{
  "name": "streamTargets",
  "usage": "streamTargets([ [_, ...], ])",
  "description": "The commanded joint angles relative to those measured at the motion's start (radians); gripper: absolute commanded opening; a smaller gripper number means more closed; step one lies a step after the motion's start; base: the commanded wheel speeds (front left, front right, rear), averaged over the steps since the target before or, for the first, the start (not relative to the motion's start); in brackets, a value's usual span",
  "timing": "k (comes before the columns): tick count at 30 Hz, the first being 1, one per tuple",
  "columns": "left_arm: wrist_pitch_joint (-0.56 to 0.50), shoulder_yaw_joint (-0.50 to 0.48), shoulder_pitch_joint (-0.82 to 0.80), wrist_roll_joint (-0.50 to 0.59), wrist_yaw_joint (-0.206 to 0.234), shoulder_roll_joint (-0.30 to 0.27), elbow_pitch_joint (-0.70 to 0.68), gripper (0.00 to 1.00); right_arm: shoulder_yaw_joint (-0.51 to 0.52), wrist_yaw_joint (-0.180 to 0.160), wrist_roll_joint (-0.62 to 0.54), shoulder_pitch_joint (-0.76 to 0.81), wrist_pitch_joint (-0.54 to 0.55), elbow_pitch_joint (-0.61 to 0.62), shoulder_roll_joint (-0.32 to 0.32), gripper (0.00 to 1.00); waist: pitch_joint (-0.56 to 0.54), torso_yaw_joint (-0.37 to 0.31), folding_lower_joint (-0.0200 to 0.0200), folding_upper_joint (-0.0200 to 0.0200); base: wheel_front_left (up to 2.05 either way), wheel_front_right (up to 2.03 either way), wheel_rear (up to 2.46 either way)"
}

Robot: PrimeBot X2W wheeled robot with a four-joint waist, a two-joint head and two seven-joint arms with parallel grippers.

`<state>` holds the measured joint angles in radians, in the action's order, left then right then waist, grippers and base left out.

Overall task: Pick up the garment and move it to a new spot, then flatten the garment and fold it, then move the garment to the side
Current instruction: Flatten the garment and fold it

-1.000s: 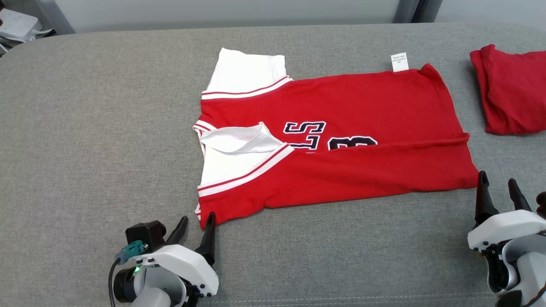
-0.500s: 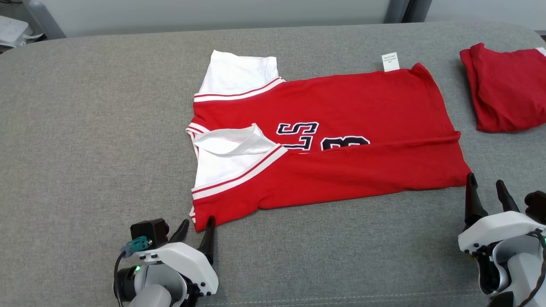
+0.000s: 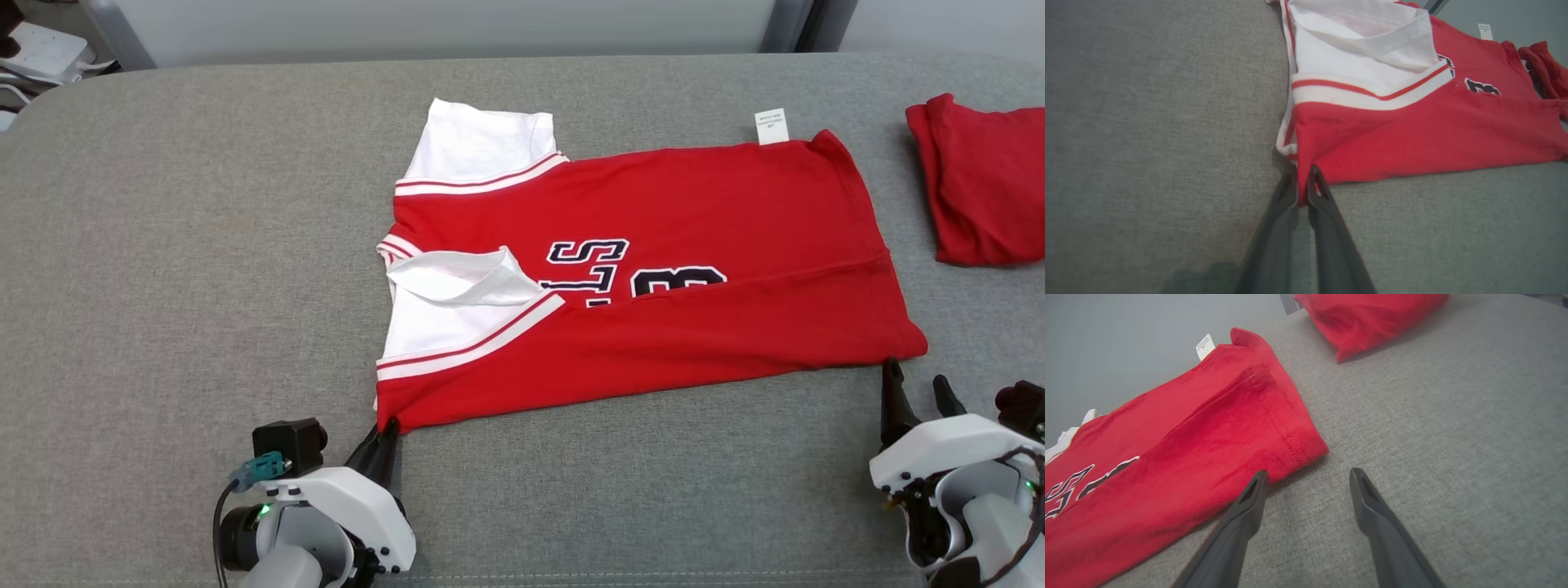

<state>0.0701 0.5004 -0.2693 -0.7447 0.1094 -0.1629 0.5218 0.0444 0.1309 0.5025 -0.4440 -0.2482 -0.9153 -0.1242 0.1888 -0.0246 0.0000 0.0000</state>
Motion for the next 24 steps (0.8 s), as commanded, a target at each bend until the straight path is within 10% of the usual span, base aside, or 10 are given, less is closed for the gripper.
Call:
streamTargets([
  [1,0.0,-0.031,-0.01,-0.007,-0.003,-0.024,-0.024,0.0,-0.027,0.0,0.014,-0.032,-0.011,0.005,-0.017,1.0,0.003,0.004,0.0,0.0,0.0,0.0,0.0],
  [10,-0.018,-0.007,-0.044,0.007,-0.007,-0.028,-0.05,0.0,-0.059,0.0,0.132,-0.163,-0.006,-0.151,-0.026,1.0,0.034,0.029,0.0,0.0,0.0,0.0,0.0],
  [11,-0.019,-0.006,-0.046,0.009,-0.007,-0.029,-0.051,0.0,-0.065,0.0,0.142,-0.173,-0.006,-0.164,-0.028,0.84,0.035,0.03,0.0,0.0,0.0,0.0,0.0],
  [13,-0.021,-0.002,-0.048,0.011,-0.007,-0.032,-0.052,0.0,-0.08,0.0,0.153,-0.186,-0.007,-0.185,-0.034,0.08,0.034,0.035,0.0,0.0,0.0,0.0,0.0],
  [14,-0.019,-0.001,-0.048,0.013,-0.006,-0.034,-0.052,0.0,-0.088,0.0,0.156,-0.189,-0.007,-0.194,-0.036,0.0,0.032,0.037,0.0,0.0,0.0,0.0,0.0],
  [24,-0.015,-0.007,0.002,0.002,0.01,-0.055,-0.097,0.0,-0.118,0.0,0.168,-0.062,-0.013,-0.162,-0.066,0.0,-0.016,0.031,0.0,0.0,0.0,0.0,0.0],
])
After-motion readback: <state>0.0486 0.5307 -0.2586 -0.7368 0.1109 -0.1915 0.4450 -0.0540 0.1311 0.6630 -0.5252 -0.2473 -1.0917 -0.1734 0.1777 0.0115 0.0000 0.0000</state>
